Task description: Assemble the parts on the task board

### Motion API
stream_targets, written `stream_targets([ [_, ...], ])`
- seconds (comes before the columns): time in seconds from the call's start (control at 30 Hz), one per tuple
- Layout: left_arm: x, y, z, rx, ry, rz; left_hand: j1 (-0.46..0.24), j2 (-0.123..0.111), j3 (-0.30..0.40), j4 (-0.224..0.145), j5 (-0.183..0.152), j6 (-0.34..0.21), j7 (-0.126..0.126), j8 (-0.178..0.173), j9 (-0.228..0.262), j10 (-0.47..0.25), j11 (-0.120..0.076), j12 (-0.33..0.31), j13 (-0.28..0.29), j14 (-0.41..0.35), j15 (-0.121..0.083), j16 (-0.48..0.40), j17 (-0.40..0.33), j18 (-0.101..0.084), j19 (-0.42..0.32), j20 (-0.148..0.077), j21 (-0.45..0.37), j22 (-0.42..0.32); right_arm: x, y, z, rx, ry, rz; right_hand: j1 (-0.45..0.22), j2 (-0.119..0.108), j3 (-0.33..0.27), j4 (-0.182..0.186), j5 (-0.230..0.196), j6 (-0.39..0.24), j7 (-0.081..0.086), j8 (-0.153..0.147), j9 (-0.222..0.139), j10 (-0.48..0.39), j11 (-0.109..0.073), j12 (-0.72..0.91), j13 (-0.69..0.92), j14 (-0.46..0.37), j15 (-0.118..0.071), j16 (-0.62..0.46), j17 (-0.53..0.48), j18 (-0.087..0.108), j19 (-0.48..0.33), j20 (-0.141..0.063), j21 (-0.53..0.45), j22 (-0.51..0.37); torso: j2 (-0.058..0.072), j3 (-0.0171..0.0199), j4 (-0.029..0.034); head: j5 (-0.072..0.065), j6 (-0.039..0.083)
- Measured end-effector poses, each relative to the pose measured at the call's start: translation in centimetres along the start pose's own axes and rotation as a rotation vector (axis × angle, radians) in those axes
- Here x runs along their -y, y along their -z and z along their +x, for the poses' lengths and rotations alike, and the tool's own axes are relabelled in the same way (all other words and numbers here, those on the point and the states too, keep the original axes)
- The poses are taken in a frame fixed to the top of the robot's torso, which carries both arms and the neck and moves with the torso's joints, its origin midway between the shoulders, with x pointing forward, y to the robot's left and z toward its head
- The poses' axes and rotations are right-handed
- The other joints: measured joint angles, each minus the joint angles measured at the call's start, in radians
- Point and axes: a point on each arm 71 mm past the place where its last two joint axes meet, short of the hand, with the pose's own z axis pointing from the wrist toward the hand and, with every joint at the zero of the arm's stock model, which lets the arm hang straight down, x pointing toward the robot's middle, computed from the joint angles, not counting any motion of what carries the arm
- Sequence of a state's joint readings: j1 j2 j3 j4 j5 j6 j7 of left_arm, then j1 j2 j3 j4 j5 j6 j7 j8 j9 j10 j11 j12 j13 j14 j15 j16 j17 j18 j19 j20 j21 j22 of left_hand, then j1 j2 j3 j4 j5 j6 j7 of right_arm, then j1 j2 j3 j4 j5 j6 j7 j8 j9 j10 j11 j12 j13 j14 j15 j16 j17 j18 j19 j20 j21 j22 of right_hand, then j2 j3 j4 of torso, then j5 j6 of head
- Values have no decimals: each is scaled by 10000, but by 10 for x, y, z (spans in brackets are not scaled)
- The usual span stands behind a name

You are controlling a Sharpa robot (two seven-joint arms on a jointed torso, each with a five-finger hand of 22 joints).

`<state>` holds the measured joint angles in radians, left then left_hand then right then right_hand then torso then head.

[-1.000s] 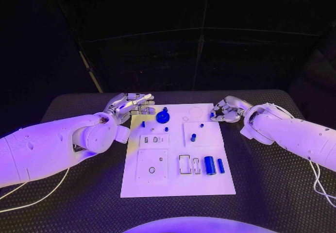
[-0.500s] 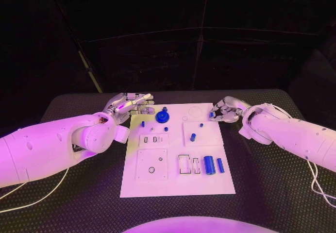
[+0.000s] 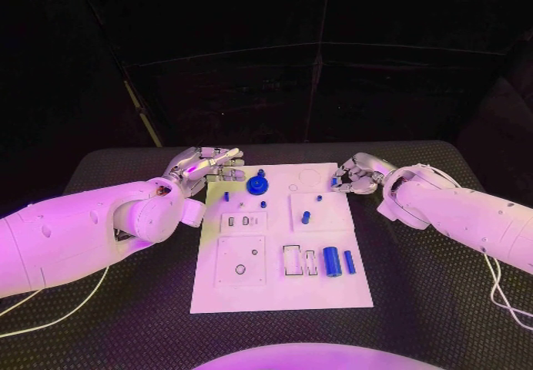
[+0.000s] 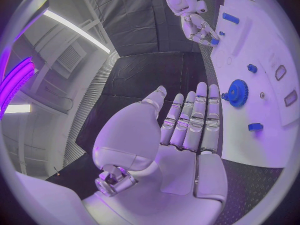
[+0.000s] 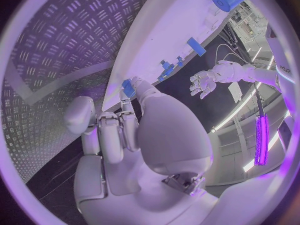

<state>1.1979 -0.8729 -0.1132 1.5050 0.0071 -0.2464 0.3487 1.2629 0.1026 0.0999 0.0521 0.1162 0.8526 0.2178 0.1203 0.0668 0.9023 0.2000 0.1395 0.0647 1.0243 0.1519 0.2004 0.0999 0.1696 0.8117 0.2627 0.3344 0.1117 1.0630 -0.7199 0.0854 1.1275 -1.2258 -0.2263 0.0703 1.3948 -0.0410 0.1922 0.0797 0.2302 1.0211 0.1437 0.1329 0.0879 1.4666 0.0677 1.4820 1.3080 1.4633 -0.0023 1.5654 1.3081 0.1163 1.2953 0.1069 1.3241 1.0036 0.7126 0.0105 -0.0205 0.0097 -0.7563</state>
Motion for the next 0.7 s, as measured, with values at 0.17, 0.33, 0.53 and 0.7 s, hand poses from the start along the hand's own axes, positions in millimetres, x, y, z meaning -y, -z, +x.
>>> stream_targets([
  [0.17, 0, 0, 0, -1, 1, -1, 0, 0, 0, 0, 0, 0, 0, 0, 0, 0, 0, 0, 0, 0, 0, 0, 0, 0, 0, 0, 0, 0, -1, 0, 0, 170, 2, -23, 14, 91, 38, -39, 83, 110, -46, 35, 1, 1, -72, 48, 0, 34, -34, 0, -1, 0, 36, -36, 42, 35, -1, 0, 0, 1, 0],
  [0.33, 0, 0, 0, 2, 0, -2, 0, 0, 41, -41, 0, 0, 0, 0, 0, 35, 35, 0, 0, 72, 1, -68, -18, 0, 0, 0, 0, -28, -3, 1, -2, 421, -10, -82, 67, 140, 87, -90, 166, 182, -119, 91, 2, 1, -72, 48, 0, 36, -106, 0, -2, 0, 72, -72, 42, 46, -11, 4, -1, 15, -1],
  [0.53, 0, 1, -2, 36, -8, -3, 0, 0, 41, -41, 0, 0, 0, 0, 0, 35, 35, 0, 0, 72, 1, -68, -18, 0, 0, 0, 0, -28, -9, 7, -4, 686, -70, -294, 135, 204, 168, -176, 164, 230, -95, 90, 3, 1, -144, 48, 0, 36, -106, 0, -2, 1, 38, -106, 41, 46, -23, 6, -1, 19, 3],
  [0.7, 0, 1, -3, 59, -14, -3, 0, 0, 41, -41, 0, 0, 0, 0, 0, 35, 35, 0, 0, 72, 1, -68, -18, 0, 0, 0, 0, -27, -25, 14, -3, 726, -200, -637, 175, 242, 168, -197, 160, 230, -95, 78, 3, 1, -144, 48, 0, 36, -106, 0, -3, 0, 75, -142, 41, 48, -29, -7, -2, 20, 31],
])
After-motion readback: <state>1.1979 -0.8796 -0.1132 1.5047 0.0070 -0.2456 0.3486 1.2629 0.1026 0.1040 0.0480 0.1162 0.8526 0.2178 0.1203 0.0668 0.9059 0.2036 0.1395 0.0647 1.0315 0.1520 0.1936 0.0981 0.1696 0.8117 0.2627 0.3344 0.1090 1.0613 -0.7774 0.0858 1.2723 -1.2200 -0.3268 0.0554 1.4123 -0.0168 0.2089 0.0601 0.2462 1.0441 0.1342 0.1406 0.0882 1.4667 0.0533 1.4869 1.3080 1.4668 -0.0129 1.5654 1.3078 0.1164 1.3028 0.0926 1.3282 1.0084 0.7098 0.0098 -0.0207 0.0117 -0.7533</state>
